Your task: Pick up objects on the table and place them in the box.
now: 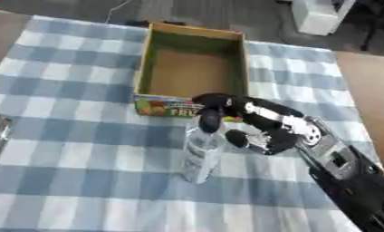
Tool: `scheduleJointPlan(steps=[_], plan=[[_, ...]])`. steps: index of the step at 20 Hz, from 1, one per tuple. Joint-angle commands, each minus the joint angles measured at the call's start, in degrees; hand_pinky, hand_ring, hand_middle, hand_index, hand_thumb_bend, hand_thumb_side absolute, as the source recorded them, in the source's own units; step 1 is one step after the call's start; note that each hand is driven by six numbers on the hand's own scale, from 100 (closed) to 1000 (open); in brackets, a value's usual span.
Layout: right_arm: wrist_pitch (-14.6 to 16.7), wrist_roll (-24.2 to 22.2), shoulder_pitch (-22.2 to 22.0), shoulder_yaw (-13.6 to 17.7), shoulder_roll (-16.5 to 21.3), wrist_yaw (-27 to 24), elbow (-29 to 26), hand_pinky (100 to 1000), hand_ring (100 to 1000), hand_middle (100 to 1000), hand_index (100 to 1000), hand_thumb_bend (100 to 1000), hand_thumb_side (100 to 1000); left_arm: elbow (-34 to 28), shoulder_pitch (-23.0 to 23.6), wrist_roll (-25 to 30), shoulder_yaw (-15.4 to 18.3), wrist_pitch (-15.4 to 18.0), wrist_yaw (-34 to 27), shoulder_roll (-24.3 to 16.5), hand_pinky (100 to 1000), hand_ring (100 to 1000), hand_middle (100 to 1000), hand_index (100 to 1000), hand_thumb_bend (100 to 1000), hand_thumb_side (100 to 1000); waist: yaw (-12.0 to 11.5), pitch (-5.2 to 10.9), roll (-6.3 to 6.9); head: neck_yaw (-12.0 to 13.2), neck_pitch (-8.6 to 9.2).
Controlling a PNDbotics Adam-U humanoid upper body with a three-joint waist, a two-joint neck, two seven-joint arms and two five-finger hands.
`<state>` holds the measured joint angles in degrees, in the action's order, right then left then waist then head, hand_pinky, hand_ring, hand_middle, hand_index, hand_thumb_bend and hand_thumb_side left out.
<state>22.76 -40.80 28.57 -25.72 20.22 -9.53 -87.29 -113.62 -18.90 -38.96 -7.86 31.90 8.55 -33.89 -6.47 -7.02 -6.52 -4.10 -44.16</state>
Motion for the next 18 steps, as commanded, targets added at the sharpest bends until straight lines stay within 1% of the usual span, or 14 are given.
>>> scheduleJointPlan(steps=[1, 15, 17, 18], plan=[[11.62, -11.16, 0.93, 0.22, -0.07, 0.23, -0.32, 933, 911, 1000, 1000, 261, 659, -0.97, -0.96, -1.21, 0.20, 1.29, -0.33, -1.39, 494, 590, 652, 736, 100, 822, -0.07, 0.95, 0.28, -0.22, 0.04], [11.81, -11.16, 1.59, -0.07, -0.91, 2.33, 0.46, 940, 917, 1000, 1000, 268, 673, -0.97, -1.02, -1.16, 0.17, 1.24, -0.35, -1.37, 494, 590, 652, 736, 100, 822, -0.12, 0.98, 0.27, -0.20, 0.04], [11.86, -11.16, 1.48, -0.05, -0.80, 2.37, 0.37, 943, 920, 1000, 1000, 275, 679, -0.97, -1.04, -1.17, 0.18, 1.23, -0.36, -1.38, 494, 590, 652, 736, 100, 822, -0.13, 0.98, 0.26, -0.17, 0.04], [11.87, -11.16, 1.41, -0.05, -0.73, 2.38, 0.28, 950, 924, 1000, 1000, 292, 682, -0.97, -1.05, -1.17, 0.18, 1.22, -0.36, -1.38, 494, 590, 652, 736, 100, 822, -0.14, 0.98, 0.26, -0.15, 0.04]])
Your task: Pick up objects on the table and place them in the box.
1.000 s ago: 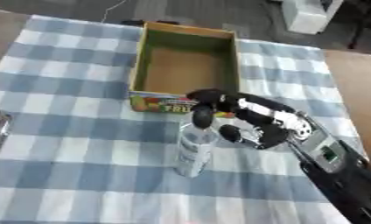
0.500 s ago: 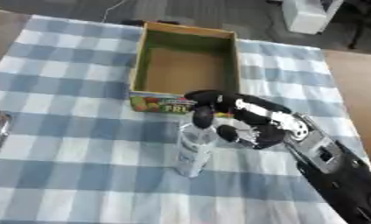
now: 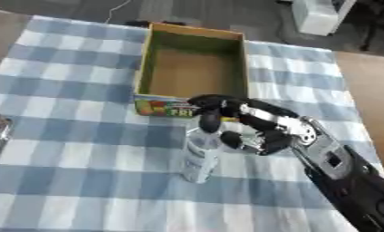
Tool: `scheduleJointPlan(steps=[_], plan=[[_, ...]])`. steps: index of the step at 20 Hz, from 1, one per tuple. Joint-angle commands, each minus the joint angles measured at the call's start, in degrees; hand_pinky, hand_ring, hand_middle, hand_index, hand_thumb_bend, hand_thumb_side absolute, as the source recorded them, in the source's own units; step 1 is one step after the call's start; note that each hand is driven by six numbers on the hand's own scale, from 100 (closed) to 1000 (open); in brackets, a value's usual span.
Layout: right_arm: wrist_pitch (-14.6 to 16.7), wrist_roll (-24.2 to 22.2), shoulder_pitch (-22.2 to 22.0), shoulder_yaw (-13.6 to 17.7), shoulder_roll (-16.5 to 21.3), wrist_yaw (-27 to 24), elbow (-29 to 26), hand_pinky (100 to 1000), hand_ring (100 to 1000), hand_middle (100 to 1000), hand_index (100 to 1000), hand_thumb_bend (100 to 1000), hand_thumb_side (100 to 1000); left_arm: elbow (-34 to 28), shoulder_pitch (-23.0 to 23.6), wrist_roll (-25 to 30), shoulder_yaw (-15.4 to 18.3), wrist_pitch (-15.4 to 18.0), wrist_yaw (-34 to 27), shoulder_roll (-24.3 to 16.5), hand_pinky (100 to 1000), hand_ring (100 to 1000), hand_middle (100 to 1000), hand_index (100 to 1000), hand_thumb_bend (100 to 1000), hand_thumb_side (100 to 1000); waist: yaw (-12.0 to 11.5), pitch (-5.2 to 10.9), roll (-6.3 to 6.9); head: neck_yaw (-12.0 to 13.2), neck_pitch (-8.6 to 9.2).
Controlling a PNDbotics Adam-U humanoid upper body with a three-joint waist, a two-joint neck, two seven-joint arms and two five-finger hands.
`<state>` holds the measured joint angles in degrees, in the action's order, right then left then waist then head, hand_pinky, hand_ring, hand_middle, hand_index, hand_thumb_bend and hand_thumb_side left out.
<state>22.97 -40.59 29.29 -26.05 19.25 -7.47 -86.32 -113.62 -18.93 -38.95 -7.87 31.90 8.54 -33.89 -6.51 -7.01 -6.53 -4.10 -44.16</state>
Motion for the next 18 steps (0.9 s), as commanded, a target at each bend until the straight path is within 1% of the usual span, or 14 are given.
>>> scheduleJointPlan(steps=[1, 2, 3, 5, 7, 11, 14, 18], plan=[[11.70, -11.38, 0.62, 0.25, 0.31, 0.35, -0.80, 955, 927, 1000, 1000, 267, 696, -0.97, -1.02, -1.17, 0.18, 1.22, -0.35, -1.38, 494, 590, 652, 736, 100, 822, -0.10, 0.96, 0.26, -0.14, 0.04], [11.75, -11.38, 0.56, 0.23, 0.37, 0.39, -0.91, 962, 931, 1000, 1000, 270, 702, -0.97, -1.03, -1.17, 0.18, 1.22, -0.35, -1.38, 494, 590, 652, 736, 100, 822, -0.10, 0.96, 0.26, -0.13, 0.04], [11.90, -11.38, 0.53, 0.14, 0.44, 0.50, -1.07, 977, 937, 1000, 1000, 341, 680, -0.97, -1.04, -1.17, 0.18, 1.21, -0.35, -1.38, 494, 590, 652, 736, 100, 823, -0.11, 0.96, 0.25, -0.11, 0.04], [12.45, -11.38, 0.47, -0.08, 0.54, 0.85, -1.43, 995, 943, 1000, 1000, 424, 648, -0.97, -1.05, -1.16, 0.17, 1.20, -0.34, -1.38, 494, 590, 652, 736, 100, 822, -0.13, 0.96, 0.25, -0.11, 0.04], [13.36, -11.38, 0.44, -0.25, 0.57, 1.54, -1.78, 1000, 947, 1000, 1000, 464, 628, -0.97, -1.06, -1.17, 0.16, 1.19, -0.34, -1.38, 494, 590, 652, 736, 100, 823, -0.14, 0.96, 0.26, -0.11, 0.05], [14.74, -11.38, 0.38, -0.27, 0.49, 2.81, -1.81, 1000, 949, 1000, 1000, 475, 603, -0.97, -1.06, -1.17, 0.16, 1.16, -0.33, -1.37, 494, 590, 652, 736, 100, 823, -0.14, 0.97, 0.27, -0.15, 0.06], [15.41, -11.38, 0.37, -0.26, 0.39, 3.34, -1.64, 1000, 949, 1000, 1000, 471, 601, -0.97, -1.08, -1.19, 0.16, 1.14, -0.32, -1.37, 494, 590, 652, 736, 100, 823, -0.16, 0.97, 0.26, -0.14, 0.07], [15.79, -11.38, 0.43, -0.20, 0.21, 3.88, -1.34, 1000, 948, 1000, 1000, 441, 603, -0.97, -1.10, -1.18, 0.15, 1.14, -0.32, -1.36, 494, 590, 652, 736, 100, 823, -0.17, 0.97, 0.26, -0.13, 0.10]])
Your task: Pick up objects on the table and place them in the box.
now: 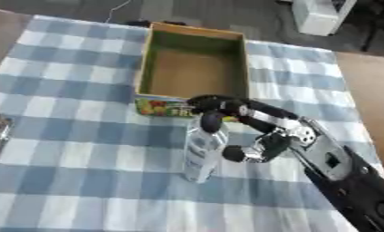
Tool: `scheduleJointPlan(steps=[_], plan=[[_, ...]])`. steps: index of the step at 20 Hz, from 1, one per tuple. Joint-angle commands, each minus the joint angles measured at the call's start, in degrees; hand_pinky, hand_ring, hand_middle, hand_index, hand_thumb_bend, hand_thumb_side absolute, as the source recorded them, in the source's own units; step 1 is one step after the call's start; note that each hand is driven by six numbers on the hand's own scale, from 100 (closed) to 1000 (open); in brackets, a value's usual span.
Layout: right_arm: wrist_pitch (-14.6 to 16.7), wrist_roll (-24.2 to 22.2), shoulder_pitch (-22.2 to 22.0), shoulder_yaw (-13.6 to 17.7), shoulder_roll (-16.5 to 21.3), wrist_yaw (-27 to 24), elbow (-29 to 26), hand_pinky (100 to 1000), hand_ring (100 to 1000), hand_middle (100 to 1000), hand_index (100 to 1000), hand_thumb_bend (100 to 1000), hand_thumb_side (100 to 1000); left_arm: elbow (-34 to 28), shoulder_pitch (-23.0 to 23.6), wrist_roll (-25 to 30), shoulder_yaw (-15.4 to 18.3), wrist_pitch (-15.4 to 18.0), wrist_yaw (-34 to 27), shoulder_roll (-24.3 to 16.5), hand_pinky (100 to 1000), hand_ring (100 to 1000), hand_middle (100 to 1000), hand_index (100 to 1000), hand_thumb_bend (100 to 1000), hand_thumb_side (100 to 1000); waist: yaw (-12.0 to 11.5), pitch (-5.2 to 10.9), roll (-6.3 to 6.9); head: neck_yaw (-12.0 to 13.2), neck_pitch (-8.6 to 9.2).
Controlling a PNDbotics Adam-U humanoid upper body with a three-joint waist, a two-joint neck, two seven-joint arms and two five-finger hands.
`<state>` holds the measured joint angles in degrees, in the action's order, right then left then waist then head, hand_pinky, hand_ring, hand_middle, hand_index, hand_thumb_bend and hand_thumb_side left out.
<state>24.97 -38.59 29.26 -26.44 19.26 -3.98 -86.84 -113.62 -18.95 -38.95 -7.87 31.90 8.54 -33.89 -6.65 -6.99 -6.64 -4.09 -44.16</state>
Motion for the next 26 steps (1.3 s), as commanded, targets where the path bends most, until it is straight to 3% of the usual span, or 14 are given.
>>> scheduleJointPlan(steps=[1, 18, 26], plan=[[13.80, -13.38, 0.47, 0.21, 0.14, 0.46, -0.72, 1000, 947, 1000, 1000, 433, 608, -0.97, -1.09, -1.18, 0.15, 1.15, -0.32, -1.36, 494, 590, 652, 736, 100, 823, -0.04, 0.95, 0.37, -0.14, 0.11], [13.05, -13.38, 1.49, -0.49, -1.80, 0.96, 1.63, 1000, 949, 1000, 1000, 363, 627, -0.97, -1.33, -0.92, 0.04, 1.16, -0.57, -1.29, 494, 590, 652, 735, 100, 823, -0.22, 0.95, 0.35, -0.22, 0.28], [12.81, -13.38, 1.55, -0.41, -2.08, 1.17, 2.14, 1000, 946, 1000, 1000, 373, 609, -0.97, -1.34, -0.78, 0.03, 1.21, -0.67, -1.28, 494, 590, 652, 736, 100, 822, -0.21, 0.95, 0.36, -0.18, 0.36]])
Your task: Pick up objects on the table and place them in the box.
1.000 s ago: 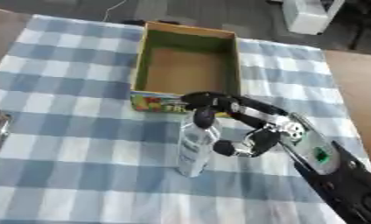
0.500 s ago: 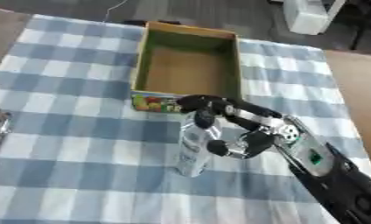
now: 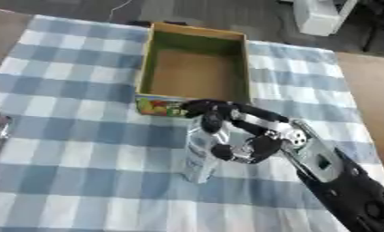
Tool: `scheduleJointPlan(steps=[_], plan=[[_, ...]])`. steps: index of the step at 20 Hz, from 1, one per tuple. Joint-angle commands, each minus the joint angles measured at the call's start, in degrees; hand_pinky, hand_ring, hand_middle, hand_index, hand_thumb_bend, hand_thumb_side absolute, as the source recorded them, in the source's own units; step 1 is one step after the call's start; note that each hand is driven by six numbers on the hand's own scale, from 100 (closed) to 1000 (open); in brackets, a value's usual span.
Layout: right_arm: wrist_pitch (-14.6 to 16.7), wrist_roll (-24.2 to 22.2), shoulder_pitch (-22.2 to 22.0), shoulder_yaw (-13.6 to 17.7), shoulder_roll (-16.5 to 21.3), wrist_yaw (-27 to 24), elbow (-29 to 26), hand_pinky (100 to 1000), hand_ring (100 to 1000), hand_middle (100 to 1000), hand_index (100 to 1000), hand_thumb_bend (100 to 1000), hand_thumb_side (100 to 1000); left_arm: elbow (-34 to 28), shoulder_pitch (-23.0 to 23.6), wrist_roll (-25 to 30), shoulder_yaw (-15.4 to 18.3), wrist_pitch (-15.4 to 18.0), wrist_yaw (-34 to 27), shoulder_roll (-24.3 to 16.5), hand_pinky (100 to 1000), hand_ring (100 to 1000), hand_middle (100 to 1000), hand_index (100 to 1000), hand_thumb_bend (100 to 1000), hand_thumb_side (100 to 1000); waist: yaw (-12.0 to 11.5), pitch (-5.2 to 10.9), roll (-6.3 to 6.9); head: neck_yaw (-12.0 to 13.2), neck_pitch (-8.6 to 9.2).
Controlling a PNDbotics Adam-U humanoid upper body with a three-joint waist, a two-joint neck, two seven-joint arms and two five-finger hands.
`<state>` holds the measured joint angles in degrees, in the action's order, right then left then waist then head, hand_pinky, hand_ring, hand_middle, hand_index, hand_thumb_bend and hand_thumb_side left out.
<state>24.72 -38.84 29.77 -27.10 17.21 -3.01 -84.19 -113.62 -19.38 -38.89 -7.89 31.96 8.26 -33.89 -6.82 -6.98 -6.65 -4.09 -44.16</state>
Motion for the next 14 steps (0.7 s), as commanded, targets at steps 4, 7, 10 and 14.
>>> scheduleJointPlan(steps=[4, 7, 10, 14], plan=[[13.11, -13.13, 1.14, 0.11, -0.21, 0.47, -0.34, 1000, 945, 1000, 1000, 352, 577, -0.97, -0.94, -0.80, 0.05, 1.16, -0.43, -1.28, 494, 590, 652, 736, 100, 819, -0.04, 0.92, 0.36, -0.26, 0.37], [13.34, -13.13, 1.23, 0.03, -0.55, 1.11, 0.18, 1000, 944, 1000, 1000, 353, 554, -0.97, -0.99, -0.77, 0.04, 1.19, -0.45, -1.29, 494, 590, 652, 736, 100, 820, -0.07, 0.89, 0.33, -0.25, 0.47], [13.66, -13.13, 1.17, 0.02, -0.88, 1.98, 1.03, 1000, 943, 1000, 1000, 343, 554, -0.97, -1.06, -0.75, 0.04, 1.23, -0.49, -1.29, 494, 590, 652, 736, 100, 821, -0.09, 0.86, 0.30, -0.23, 0.52], [14.01, -13.13, 1.06, 0.29, -1.31, 2.68, 2.34, 998, 940, 1000, 1000, 340, 558, -0.97, -1.09, -0.67, 0.03, 1.24, -0.55, -1.28, 494, 591, 648, 736, 100, 821, -0.10, 0.86, 0.30, -0.13, 0.56]])
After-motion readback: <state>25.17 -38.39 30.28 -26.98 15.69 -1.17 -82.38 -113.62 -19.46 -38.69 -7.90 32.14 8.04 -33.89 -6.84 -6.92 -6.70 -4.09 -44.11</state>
